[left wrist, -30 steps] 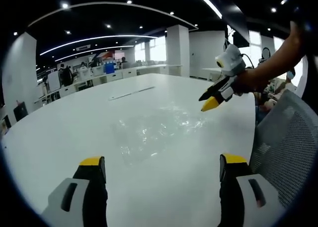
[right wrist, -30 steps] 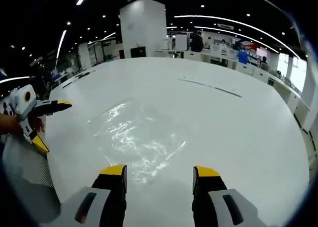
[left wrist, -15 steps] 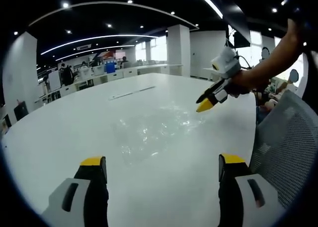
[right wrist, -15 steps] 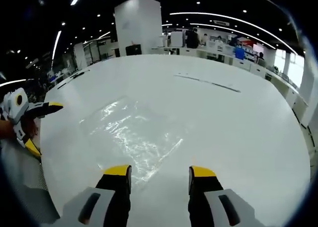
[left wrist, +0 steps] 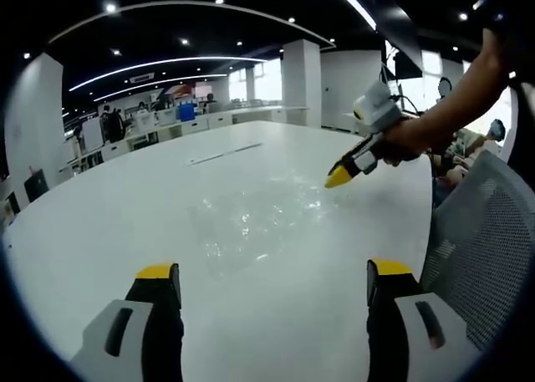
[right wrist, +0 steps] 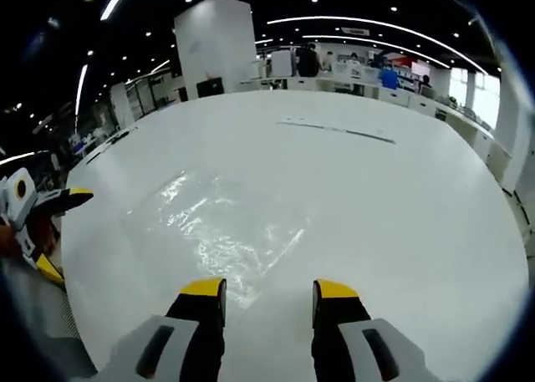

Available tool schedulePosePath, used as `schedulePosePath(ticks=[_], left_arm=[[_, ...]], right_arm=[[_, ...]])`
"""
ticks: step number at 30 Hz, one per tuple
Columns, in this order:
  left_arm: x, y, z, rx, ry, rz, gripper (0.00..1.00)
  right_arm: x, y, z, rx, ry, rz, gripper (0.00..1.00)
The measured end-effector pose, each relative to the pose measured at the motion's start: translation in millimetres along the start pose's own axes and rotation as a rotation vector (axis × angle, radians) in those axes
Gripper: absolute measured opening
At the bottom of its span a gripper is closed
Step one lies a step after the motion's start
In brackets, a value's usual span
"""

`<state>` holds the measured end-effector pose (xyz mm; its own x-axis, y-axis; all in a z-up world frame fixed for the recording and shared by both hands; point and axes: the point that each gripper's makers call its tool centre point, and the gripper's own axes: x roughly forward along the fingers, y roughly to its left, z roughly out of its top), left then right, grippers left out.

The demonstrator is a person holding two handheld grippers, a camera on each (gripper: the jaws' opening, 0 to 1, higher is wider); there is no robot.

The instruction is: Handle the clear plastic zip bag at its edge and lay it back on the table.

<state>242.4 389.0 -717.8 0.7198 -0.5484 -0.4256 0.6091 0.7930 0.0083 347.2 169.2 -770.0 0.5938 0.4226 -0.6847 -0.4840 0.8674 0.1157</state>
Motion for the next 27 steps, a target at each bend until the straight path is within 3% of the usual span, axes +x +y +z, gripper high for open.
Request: schedulePosePath(ticks=[12, 20, 27], left_arm=[[0.6, -1.9, -2.2, 0.003, 0.012, -0.007, 0.89], [2.0, -4.5, -2.4, 0.019, 0.003, -0.023, 0.85], [2.4, -4.9, -2.0, 0.022, 0.002, -0.023, 0.84]], right_arm=[[20.7, -16.9, 12.4, 0.042, -0.010, -0.081, 0.20], [26.9, -12.0, 20.2, 0.074, -0.010, -0.053, 0.19], [29.3, -5.7, 19.3, -0.156, 0.013, -0.072, 0.06]])
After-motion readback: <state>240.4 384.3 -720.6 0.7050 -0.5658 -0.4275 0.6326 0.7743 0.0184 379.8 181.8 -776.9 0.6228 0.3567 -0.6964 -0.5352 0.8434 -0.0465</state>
